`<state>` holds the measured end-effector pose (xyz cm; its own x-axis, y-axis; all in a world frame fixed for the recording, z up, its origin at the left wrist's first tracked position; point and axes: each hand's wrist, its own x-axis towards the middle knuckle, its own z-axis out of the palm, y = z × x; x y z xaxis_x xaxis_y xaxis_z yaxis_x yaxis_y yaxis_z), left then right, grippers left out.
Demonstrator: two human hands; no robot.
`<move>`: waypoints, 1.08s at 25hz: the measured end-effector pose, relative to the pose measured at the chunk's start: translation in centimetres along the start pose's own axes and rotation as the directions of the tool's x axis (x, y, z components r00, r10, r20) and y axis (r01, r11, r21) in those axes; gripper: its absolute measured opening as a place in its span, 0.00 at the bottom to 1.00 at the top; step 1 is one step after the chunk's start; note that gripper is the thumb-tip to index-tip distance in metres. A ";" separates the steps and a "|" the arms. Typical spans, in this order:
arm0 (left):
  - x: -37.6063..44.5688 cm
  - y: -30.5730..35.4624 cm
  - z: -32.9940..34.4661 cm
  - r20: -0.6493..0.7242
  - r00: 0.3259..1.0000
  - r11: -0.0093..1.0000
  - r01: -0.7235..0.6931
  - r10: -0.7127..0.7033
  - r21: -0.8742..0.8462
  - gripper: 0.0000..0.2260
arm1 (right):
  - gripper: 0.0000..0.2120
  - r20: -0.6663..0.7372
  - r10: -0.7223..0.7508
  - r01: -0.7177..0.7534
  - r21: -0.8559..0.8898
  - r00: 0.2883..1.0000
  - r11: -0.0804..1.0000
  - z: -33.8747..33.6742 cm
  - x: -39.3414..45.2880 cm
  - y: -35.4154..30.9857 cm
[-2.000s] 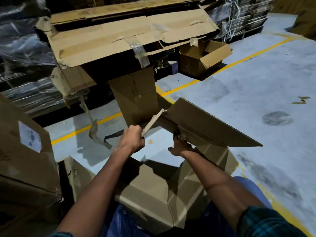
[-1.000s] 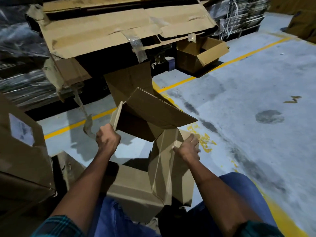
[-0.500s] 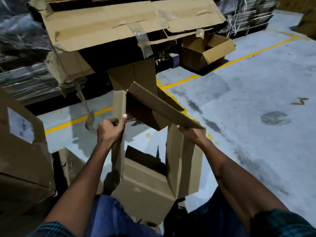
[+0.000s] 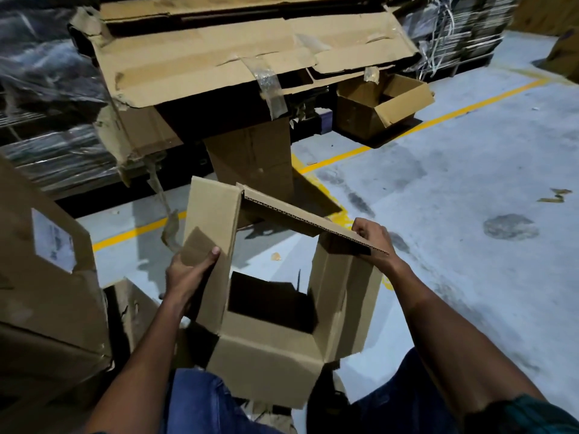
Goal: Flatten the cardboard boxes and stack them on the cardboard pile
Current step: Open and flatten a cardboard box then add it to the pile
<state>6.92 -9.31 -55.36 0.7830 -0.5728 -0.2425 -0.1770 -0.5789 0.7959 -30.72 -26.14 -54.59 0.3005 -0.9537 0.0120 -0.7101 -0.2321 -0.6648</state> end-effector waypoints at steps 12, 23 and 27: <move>-5.9 6.8 6.2 -0.036 0.959 0.941 -0.284 0.282 -0.184 0.22 | 0.14 0.216 0.063 0.008 -0.313 0.974 0.950 2.0 -1.8 -3.2; -8.6 8.9 9.0 -0.087 0.967 0.944 -0.255 0.241 -0.211 0.22 | 0.30 0.523 -0.083 0.250 -0.257 0.848 0.933 3.3 -3.6 -6.9; -8.8 8.2 9.1 -0.045 0.967 0.934 -0.254 0.251 -0.253 0.27 | 0.43 0.622 -0.140 0.378 -0.269 0.770 0.886 4.4 -4.1 -7.5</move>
<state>-6.82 -14.28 -51.76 0.7395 -0.6731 -0.0100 -0.2133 -0.2485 0.9449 -23.88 -19.68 -52.93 0.7270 -0.5830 -0.3626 -0.6866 -0.6177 -0.3834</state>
